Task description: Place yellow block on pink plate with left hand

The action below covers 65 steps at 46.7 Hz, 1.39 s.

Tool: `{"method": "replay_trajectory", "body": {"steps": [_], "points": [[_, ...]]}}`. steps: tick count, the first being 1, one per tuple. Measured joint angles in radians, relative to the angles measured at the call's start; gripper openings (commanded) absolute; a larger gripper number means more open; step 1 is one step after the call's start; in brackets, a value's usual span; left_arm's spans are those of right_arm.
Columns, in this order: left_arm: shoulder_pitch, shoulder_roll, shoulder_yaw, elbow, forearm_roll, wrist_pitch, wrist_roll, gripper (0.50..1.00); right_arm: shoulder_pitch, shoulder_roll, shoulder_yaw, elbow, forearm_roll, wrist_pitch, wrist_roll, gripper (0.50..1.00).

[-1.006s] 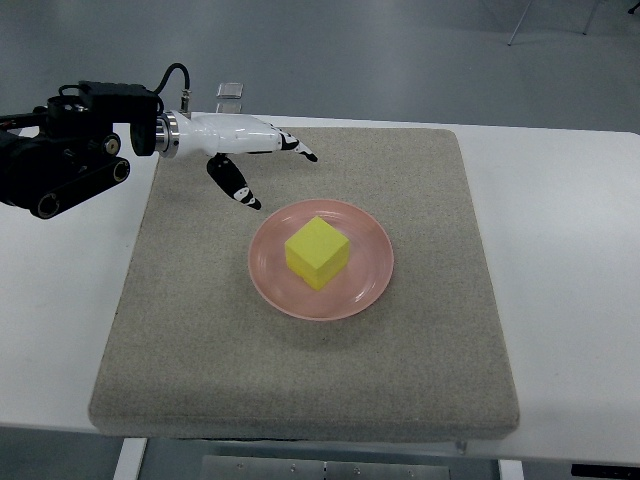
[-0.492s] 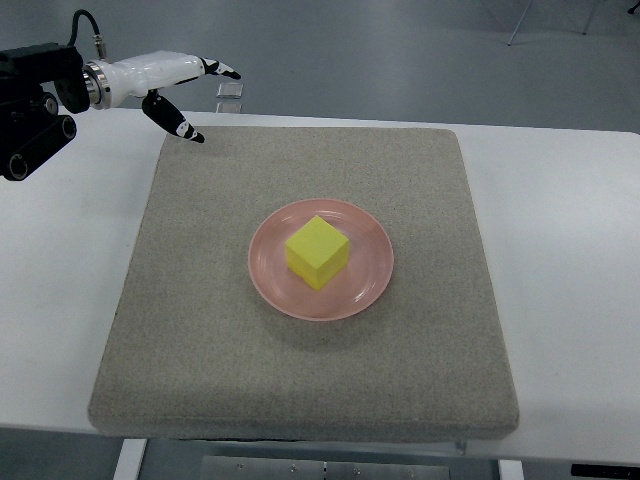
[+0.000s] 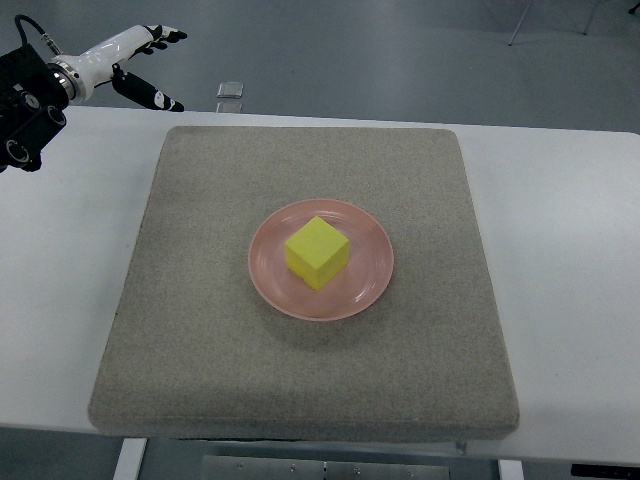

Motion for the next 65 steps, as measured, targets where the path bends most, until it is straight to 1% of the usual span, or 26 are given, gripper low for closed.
{"method": "replay_trajectory", "body": {"steps": [5, 14, 21, 26, 34, 38, 43, 51, 58, 65], "points": [[0.006, -0.019, 0.000, 0.010, -0.148, 0.000, 0.048, 0.926, 0.000, 0.000, 0.000, 0.000, 0.000, 0.000, 0.000, 0.924], [0.016, -0.046, -0.022, 0.015, -0.321, -0.009, 0.052, 0.924, 0.000, 0.000, 0.000, 0.000, 0.000, 0.000, 0.000, 0.924], [0.050, -0.066, -0.127, 0.013, -0.351, -0.035, 0.034, 0.924, 0.000, 0.000, 0.000, 0.000, 0.000, 0.000, 0.000, 0.924], [0.072, -0.071, -0.199, 0.011, -0.351, -0.047, -0.006, 0.924, -0.001, 0.000, 0.000, 0.000, 0.000, 0.000, 0.000, 0.924], [0.100, -0.083, -0.253, 0.009, -0.351, -0.052, -0.071, 0.924, 0.000, 0.000, 0.000, 0.000, 0.000, 0.000, 0.000, 0.924], [0.112, -0.083, -0.295, 0.006, -0.352, -0.067, -0.091, 0.924, 0.000, 0.000, 0.000, 0.000, 0.000, 0.000, 0.000, 0.924], [0.126, -0.084, -0.350, 0.006, -0.353, -0.075, -0.096, 0.924, 0.000, 0.000, 0.000, 0.000, 0.000, 0.000, 0.000, 0.924], [0.145, -0.095, -0.377, 0.006, -0.387, -0.080, -0.096, 0.924, -0.001, 0.000, 0.000, 0.000, 0.000, 0.000, 0.000, 0.924], [0.164, -0.094, -0.401, 0.012, -0.511, -0.121, -0.096, 0.924, 0.000, 0.000, 0.000, 0.000, 0.000, 0.000, 0.000, 0.924], [0.180, -0.097, -0.403, 0.012, -0.650, -0.140, -0.096, 0.930, 0.000, 0.000, 0.000, 0.000, 0.000, 0.000, 0.000, 0.924]]}}
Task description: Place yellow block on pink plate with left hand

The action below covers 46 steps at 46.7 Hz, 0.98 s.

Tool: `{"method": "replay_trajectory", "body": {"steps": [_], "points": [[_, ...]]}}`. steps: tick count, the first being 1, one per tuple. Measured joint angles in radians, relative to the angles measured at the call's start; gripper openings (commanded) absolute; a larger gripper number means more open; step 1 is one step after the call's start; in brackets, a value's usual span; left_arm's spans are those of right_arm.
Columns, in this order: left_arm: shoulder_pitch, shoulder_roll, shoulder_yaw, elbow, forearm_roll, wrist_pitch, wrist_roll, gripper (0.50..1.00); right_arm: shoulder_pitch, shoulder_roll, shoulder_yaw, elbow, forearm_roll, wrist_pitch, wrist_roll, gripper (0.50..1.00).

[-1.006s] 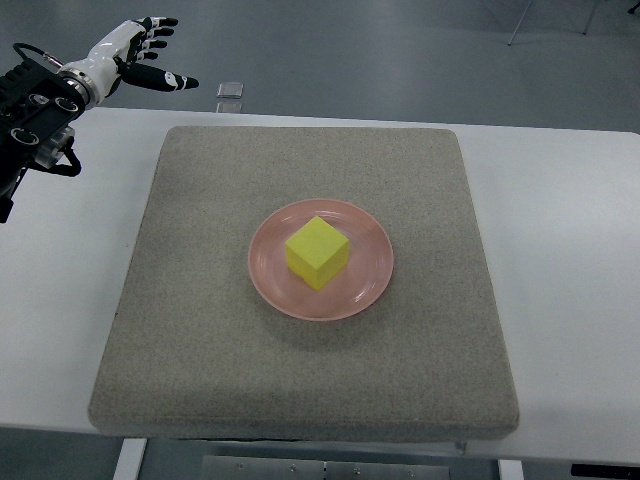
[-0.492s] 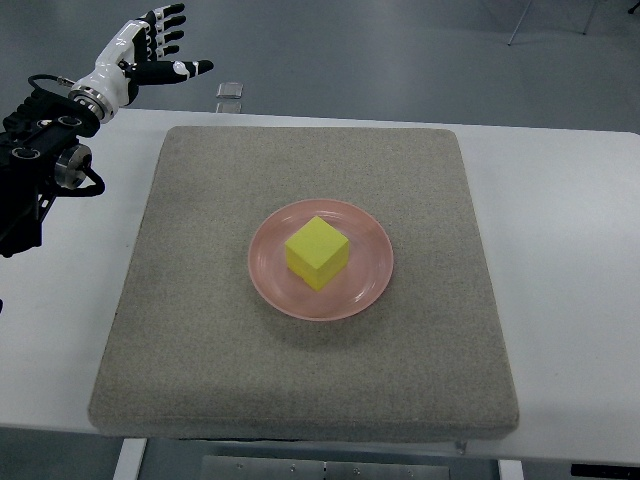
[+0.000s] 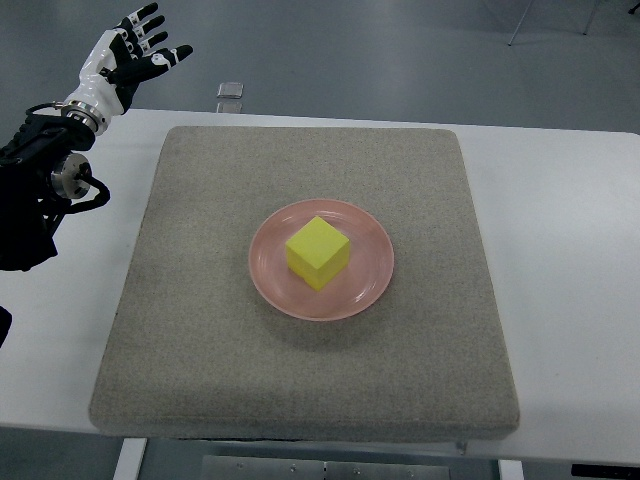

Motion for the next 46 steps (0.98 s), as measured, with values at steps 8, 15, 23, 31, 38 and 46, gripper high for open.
{"method": "replay_trajectory", "body": {"steps": [8, 15, 23, 31, 38, 46], "points": [[0.000, -0.025, 0.000, 0.003, -0.012, -0.001, 0.000, 0.947, 0.000, 0.000, 0.000, 0.000, 0.000, 0.000, 0.000, 0.924], [-0.013, -0.026, -0.003, 0.004, -0.014, 0.006, 0.000, 0.960, 0.000, 0.000, 0.000, 0.000, 0.000, 0.000, 0.000, 0.924], [-0.038, -0.017, -0.014, 0.004, -0.014, 0.007, 0.000, 0.964, 0.001, 0.000, 0.000, 0.000, 0.000, 0.000, 0.000, 0.924], [-0.044, -0.015, -0.014, 0.004, -0.014, 0.008, 0.000, 0.964, 0.000, 0.000, 0.000, 0.000, 0.000, 0.000, 0.000, 0.924], [-0.044, -0.019, -0.014, 0.004, -0.014, 0.008, 0.000, 0.964, 0.000, 0.000, 0.000, 0.000, 0.000, 0.000, 0.000, 0.924], [-0.048, -0.025, -0.014, 0.003, -0.014, 0.008, 0.000, 0.964, 0.000, 0.000, 0.000, 0.000, 0.000, 0.000, 0.000, 0.924]]}}
